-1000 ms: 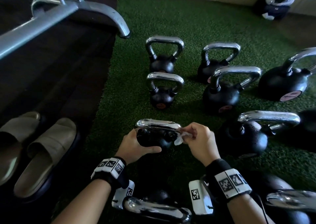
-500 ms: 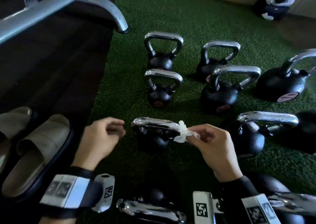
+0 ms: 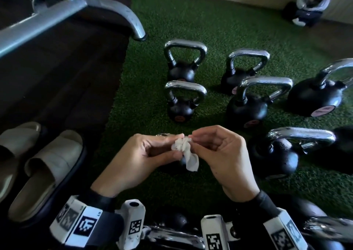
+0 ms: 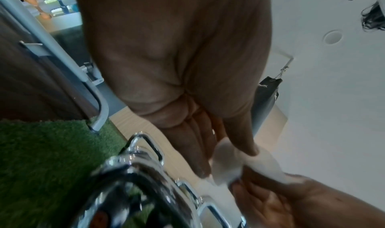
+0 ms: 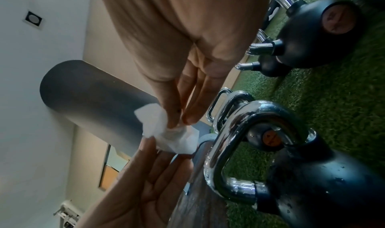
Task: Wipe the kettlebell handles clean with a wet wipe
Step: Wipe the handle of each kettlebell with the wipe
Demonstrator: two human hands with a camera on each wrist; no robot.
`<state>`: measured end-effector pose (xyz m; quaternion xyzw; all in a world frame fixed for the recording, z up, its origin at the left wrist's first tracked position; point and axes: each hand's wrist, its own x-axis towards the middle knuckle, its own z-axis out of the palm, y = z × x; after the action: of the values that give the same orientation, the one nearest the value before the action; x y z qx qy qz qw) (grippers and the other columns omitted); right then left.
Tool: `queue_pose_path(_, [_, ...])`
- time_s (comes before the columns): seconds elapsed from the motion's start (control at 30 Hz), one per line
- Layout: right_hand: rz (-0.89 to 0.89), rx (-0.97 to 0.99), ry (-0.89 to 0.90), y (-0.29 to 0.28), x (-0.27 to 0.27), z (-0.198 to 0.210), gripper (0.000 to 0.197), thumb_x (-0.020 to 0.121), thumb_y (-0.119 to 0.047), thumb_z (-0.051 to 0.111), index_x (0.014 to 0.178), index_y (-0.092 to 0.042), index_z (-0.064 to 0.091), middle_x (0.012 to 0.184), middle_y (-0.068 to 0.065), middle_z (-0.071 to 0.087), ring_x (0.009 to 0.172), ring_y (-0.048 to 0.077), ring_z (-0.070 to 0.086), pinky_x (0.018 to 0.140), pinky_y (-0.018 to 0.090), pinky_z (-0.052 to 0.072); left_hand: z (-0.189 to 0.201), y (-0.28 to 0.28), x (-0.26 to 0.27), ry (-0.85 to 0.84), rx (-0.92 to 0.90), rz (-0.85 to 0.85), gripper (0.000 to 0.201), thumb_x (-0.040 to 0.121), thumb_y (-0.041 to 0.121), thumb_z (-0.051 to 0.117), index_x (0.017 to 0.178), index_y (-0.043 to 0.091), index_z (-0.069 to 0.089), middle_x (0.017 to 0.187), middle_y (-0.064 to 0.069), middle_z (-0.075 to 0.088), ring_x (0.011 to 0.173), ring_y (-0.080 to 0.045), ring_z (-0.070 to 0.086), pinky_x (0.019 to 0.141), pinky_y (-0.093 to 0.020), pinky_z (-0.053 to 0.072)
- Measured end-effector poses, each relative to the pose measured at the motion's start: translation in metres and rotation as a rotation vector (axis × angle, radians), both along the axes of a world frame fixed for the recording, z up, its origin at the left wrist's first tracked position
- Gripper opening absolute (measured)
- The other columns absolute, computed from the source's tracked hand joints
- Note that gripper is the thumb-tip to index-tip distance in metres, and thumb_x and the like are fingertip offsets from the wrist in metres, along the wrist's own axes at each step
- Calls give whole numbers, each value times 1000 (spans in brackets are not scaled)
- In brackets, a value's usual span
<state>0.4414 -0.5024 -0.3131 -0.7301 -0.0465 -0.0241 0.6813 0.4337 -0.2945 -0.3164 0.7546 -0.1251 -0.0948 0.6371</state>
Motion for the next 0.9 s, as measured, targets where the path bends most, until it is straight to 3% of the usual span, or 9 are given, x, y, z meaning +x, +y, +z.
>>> queue_pose_path(0.13, [41,65,68,0,4,-3,28,75,4,84,97,-10,74,92,6,81,89,19,79,80,26,62,4,-4,1,-46,10,86,38,82,20,81,120,19,76,116,14,76,112,-1,70,97,-16,52])
queue_pose_path(0.2, [28,70,114,-9,8,-11,29,78,5,82,101,-11,75,96,8,80,89,21,78,82,31,63,5,-1,5,-125,101,133,35,83,19,82,117,20,77,111,17,77,106,2,71,92,-13,53])
queue_pose_path(0.33, [-180,-297,175,-42,27,-63,43,75,7,77,93,-32,77,97,-2,79,76,11,74,77,32,60,-1,6,17,-442,411,251,32,88,11,79,118,18,77,115,15,75,105,10,68,90,-13,55])
queue_pose_path(0.4, [-93,-308,301,-45,31,-85,52,71,9,82,97,-35,76,102,-2,79,84,16,76,86,38,62,-6,-1,20,-515,489,222,28,91,9,75,117,16,78,114,12,76,107,4,69,92,-20,57])
queue_pose_path(0.47, [44,-159,395,-39,32,-99,50,72,7,87,108,-25,76,106,0,80,95,21,77,96,40,60,-12,-11,19,-549,544,188,19,94,12,69,110,15,79,104,5,78,97,-8,74,85,-32,61])
queue_pose_path(0.57, [117,-88,396,-32,34,-110,42,73,-3,89,112,-14,77,109,4,80,104,22,76,100,42,58,-18,-24,16,-578,610,206,15,95,13,70,107,14,78,100,4,77,91,-12,73,77,-34,62])
queue_pose_path(0.67, [63,-184,341,-29,37,-118,35,72,-12,92,103,-13,79,103,3,80,99,21,77,97,46,59,-23,-21,15,-575,576,217,24,92,12,75,115,18,79,113,10,77,104,-3,71,88,-27,60])
queue_pose_path(0.77, [13,-238,296,-26,36,-124,30,70,-15,94,96,-16,79,98,1,81,94,20,77,93,47,61,-35,3,18,-493,448,355,28,91,3,73,113,17,80,116,13,75,109,7,68,93,-22,58])
queue_pose_path(0.9, [6,-300,250,-25,33,-123,30,72,-17,94,97,-25,80,92,-9,81,89,8,77,85,31,61,-51,17,15,-462,384,417,31,91,-2,70,116,14,78,120,10,75,112,5,68,96,-26,58])
